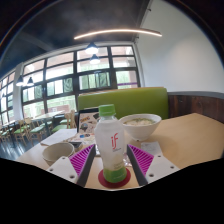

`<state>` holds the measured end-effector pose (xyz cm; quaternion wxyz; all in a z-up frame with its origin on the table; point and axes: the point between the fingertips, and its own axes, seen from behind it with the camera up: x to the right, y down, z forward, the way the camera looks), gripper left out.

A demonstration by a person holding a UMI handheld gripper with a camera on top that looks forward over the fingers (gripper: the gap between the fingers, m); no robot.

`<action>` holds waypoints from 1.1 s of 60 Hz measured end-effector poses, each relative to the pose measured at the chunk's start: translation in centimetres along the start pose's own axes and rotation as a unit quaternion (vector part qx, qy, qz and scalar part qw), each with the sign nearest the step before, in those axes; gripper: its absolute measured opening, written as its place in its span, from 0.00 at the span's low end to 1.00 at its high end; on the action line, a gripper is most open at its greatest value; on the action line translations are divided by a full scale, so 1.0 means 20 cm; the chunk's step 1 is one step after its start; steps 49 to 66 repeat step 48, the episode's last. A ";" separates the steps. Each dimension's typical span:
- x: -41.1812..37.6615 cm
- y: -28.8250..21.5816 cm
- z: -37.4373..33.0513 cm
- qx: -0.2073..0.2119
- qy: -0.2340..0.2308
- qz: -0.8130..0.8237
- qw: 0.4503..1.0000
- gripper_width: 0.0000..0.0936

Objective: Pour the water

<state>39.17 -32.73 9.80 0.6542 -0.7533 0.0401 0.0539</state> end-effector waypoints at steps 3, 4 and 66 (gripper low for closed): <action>0.07 -0.06 -0.15 0.007 0.002 0.011 1.000 0.90; 0.05 -0.07 -0.11 0.011 0.005 0.013 1.000 0.90; 0.08 -0.11 -2.04 0.024 0.010 -0.002 1.000 0.88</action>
